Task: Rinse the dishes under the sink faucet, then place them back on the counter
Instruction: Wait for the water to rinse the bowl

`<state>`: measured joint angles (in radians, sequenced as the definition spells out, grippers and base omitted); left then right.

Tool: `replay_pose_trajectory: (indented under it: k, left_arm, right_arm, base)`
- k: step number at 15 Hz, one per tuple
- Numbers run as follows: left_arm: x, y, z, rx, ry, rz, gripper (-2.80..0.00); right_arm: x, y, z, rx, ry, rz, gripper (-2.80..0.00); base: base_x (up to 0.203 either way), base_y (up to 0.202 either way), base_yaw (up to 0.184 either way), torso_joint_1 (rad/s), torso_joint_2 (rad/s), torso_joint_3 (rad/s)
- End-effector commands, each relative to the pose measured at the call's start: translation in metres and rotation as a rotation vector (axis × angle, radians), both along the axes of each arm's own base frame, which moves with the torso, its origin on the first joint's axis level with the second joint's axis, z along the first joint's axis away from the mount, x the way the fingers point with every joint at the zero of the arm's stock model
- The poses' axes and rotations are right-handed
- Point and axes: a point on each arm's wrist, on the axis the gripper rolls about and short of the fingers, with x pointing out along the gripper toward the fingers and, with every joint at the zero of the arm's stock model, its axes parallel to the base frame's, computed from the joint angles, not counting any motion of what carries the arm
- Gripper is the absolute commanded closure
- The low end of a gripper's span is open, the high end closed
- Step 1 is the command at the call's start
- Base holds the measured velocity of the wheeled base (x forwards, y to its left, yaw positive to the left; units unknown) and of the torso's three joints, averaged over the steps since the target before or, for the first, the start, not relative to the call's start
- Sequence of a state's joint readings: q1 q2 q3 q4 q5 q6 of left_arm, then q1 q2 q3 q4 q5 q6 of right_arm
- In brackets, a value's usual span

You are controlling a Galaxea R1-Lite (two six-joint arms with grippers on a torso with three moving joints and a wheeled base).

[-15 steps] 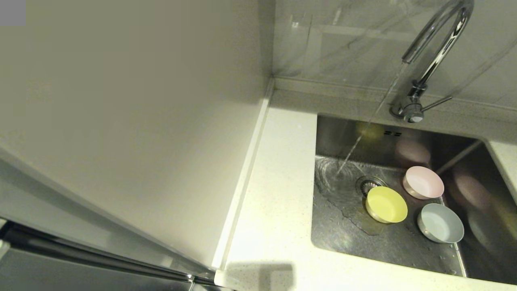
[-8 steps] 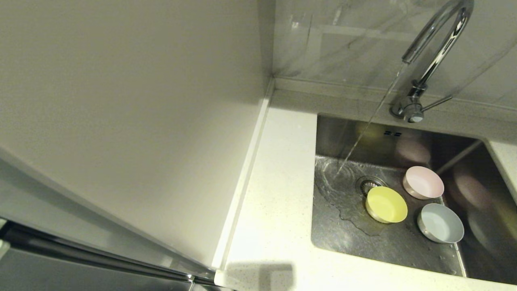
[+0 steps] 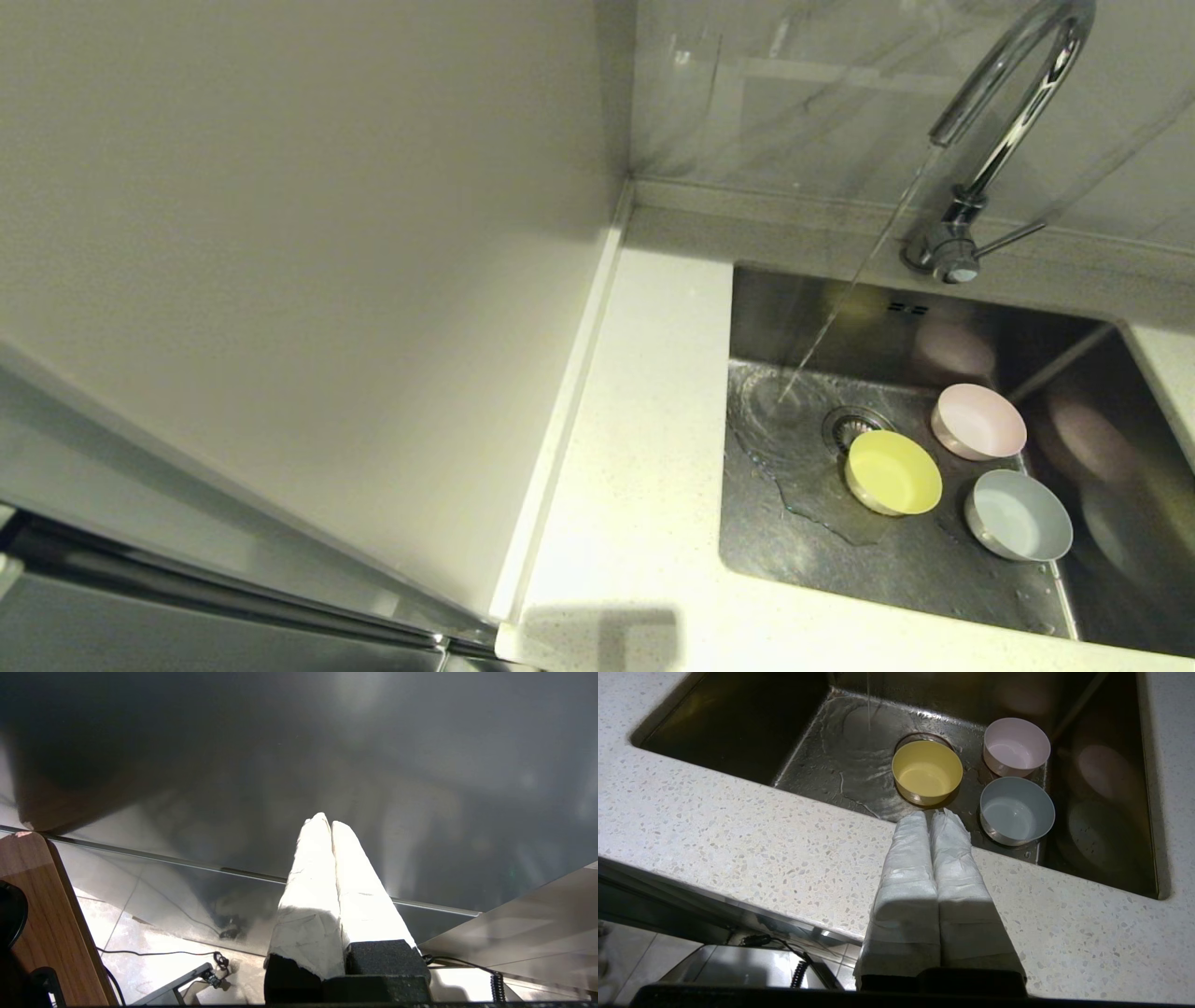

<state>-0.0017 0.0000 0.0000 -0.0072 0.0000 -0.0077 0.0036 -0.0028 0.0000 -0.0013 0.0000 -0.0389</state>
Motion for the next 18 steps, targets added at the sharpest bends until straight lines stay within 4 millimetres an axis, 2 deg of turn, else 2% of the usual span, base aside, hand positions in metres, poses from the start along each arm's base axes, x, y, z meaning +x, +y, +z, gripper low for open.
replay_pose_trajectory:
  k: [1,18]
  left_arm:
    - [0.0002,0.0,-0.0008,0.0,0.003,0.0,0.0]
    - [0.0002,0.0,-0.0008,0.0,0.003,0.0,0.0]
  right_arm:
    - [0.0002,0.0,0.0001,-0.001,0.003,0.001,0.0]
    - [0.0002,0.0,0.0001,-0.001,0.003,0.001,0.0]
  base:
    - [0.0,0.0,0.0,0.0,0.0,0.0]
    - [0.0,0.0,0.0,0.0,0.0,0.0]
